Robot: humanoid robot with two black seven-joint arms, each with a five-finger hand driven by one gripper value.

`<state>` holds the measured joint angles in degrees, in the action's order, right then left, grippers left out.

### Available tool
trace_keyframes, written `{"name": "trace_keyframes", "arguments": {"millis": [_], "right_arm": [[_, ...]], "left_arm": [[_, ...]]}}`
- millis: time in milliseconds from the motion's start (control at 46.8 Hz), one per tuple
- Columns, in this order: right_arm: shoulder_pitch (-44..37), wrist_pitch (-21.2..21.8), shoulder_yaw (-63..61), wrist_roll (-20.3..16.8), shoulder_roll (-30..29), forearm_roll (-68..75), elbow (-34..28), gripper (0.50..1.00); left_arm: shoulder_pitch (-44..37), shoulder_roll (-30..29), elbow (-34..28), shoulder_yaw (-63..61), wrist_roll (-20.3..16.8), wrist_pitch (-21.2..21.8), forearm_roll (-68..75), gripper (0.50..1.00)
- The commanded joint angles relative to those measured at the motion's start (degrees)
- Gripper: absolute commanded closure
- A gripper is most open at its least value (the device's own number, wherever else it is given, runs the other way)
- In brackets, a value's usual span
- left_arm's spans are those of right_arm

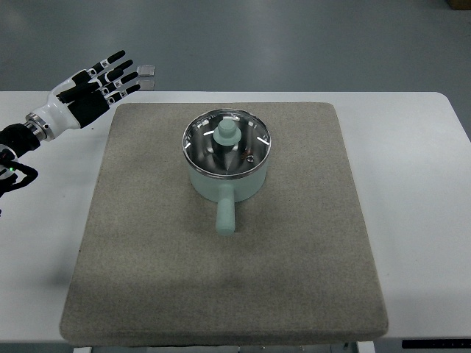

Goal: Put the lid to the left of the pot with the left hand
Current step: 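Move the left hand forward toward the glass lid on the pot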

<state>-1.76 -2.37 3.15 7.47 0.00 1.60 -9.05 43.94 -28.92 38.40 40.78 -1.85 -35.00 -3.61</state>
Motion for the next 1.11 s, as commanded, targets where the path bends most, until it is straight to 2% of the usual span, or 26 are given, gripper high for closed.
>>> {"name": "trace_keyframes", "arguments": {"millis": [0, 555, 790, 897, 1089], "right_arm": [[0.0, 0.0, 0.0, 0.0, 0.0, 0.0, 0.0, 0.576], [0.0, 0.0, -0.1, 0.0, 0.0, 0.0, 0.0, 0.576], [0.0, 0.0, 0.0, 0.0, 0.0, 0.0, 0.0, 0.576], [0.0, 0.0, 0.0, 0.1, 0.0, 0.0, 0.0, 0.576], [0.0, 0.0, 0.0, 0.1, 0.0, 0.0, 0.0, 0.576]], "left_arm": [[0.1, 0.0, -0.1, 0.0, -0.1, 0.0, -0.3, 0.504], [1.4, -0.3, -0.6, -0.9, -0.2, 0.0, 0.1, 0.504], [6.4, -4.8, -1.2, -3.1, 0.1, 0.0, 1.6, 0.504], [8.8, -5.3, -3.0, -4.5, 0.0, 0.0, 5.5, 0.504], [10.8, -5.6, -2.6, -4.5, -0.3, 0.0, 17.4, 0.504]]}}
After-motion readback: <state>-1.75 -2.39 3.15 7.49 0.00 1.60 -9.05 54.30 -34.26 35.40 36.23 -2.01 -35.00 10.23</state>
